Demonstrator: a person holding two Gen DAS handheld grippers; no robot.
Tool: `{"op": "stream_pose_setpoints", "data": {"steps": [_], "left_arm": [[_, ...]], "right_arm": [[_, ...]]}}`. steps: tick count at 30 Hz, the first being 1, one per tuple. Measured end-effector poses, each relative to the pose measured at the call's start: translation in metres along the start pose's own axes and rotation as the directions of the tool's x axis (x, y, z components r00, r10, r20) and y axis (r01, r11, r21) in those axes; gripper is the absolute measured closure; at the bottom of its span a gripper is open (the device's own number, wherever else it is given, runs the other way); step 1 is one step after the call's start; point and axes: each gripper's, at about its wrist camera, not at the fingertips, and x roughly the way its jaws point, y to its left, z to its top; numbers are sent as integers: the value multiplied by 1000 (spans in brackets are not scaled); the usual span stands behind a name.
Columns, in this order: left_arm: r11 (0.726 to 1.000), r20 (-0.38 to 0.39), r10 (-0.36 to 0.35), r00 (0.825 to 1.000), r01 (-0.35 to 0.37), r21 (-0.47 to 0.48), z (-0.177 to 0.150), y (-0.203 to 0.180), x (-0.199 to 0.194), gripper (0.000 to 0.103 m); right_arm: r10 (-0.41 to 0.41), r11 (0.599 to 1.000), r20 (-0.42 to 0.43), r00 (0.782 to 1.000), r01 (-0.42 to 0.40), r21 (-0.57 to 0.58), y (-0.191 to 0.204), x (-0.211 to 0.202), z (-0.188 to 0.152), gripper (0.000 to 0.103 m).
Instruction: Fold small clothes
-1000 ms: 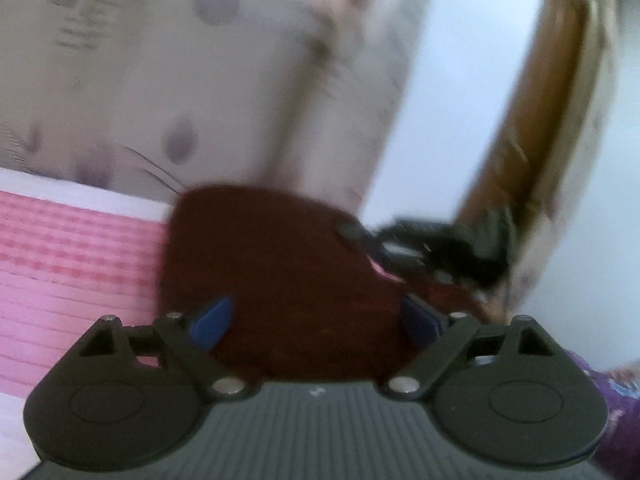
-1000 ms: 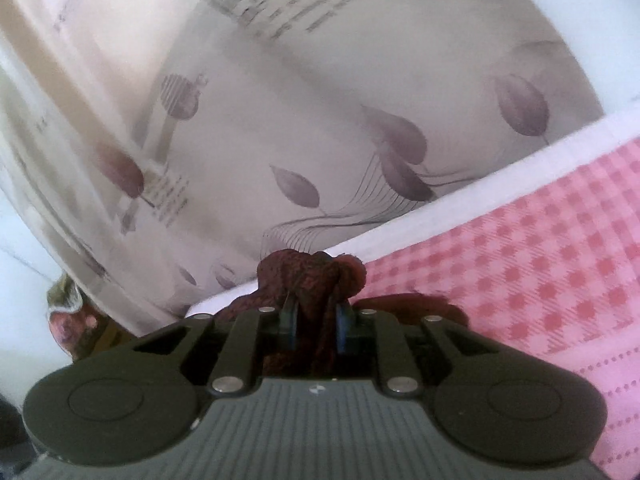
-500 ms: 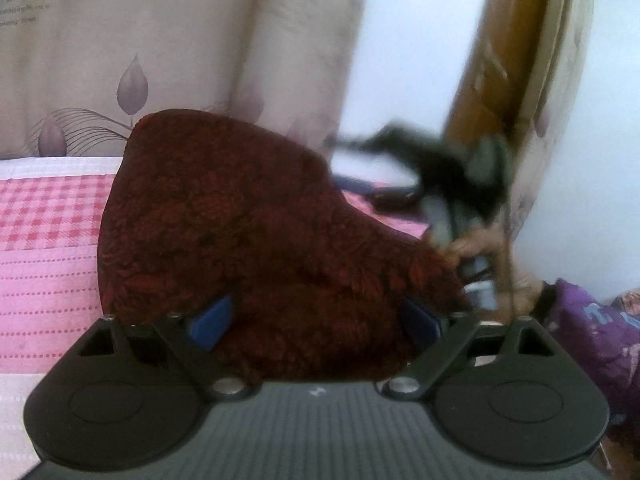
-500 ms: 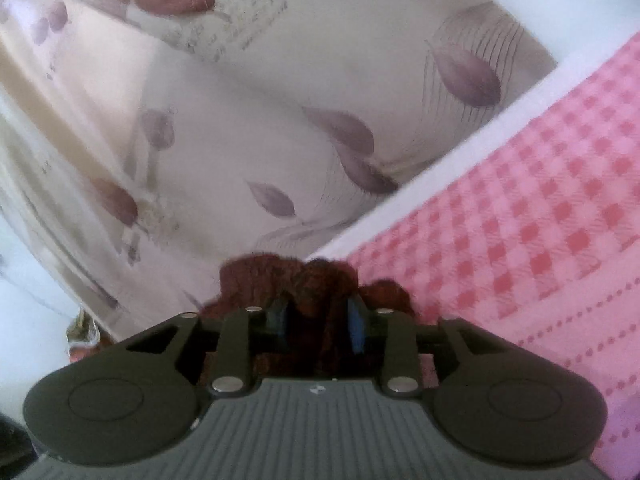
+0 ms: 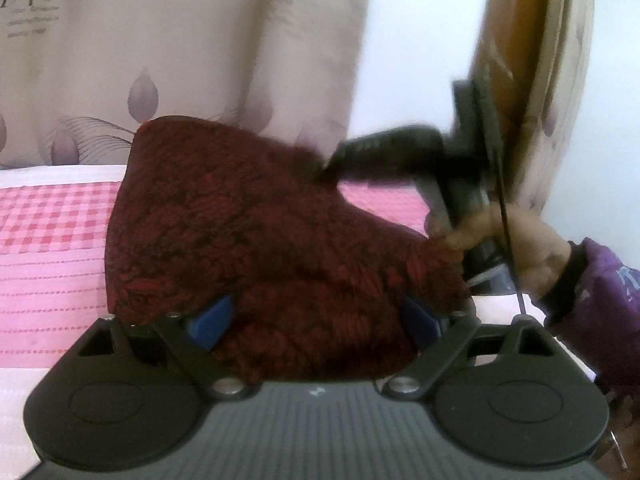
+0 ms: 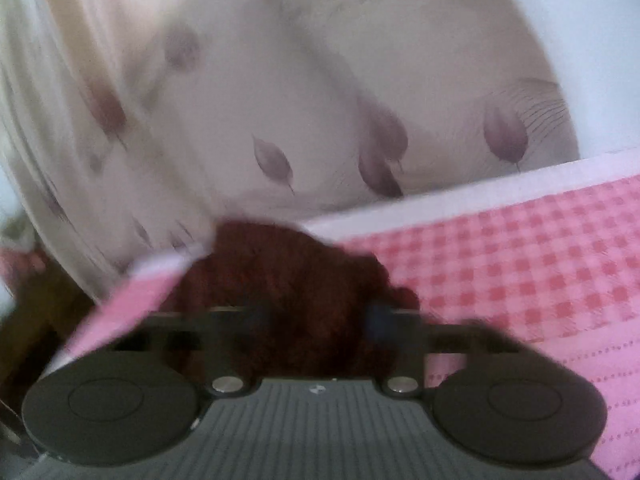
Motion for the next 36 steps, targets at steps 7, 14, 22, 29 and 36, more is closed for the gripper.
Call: {"op": "stream_pose_setpoints", "data": {"steps": [7,14,22,29,36], "left_arm": [[999,-13,-7,1000,8,35,-3,-4,4,11],[1000,-20,-17,1000,18,26,-5,1,4,7],[997,34,-50,998,52,-51,-6,9,-4,7],[990,86,-29,996,40,-137,-2,20,-34,7],[989,34,39,999,-34,-146,0,27,-44,7]], "right_arm": [[-63,996,113,992,69,-50,-7,-2,7,88],[54,979,179,982,-87,183,-43,-14,-21,68],[238,969,196,951,-218,-118,36,-117,-54,66],[48,937,48,998,-29,-347,83,-110,-108,69],[-57,941,6,998,56,-332,89,-78,-138,69]]}}
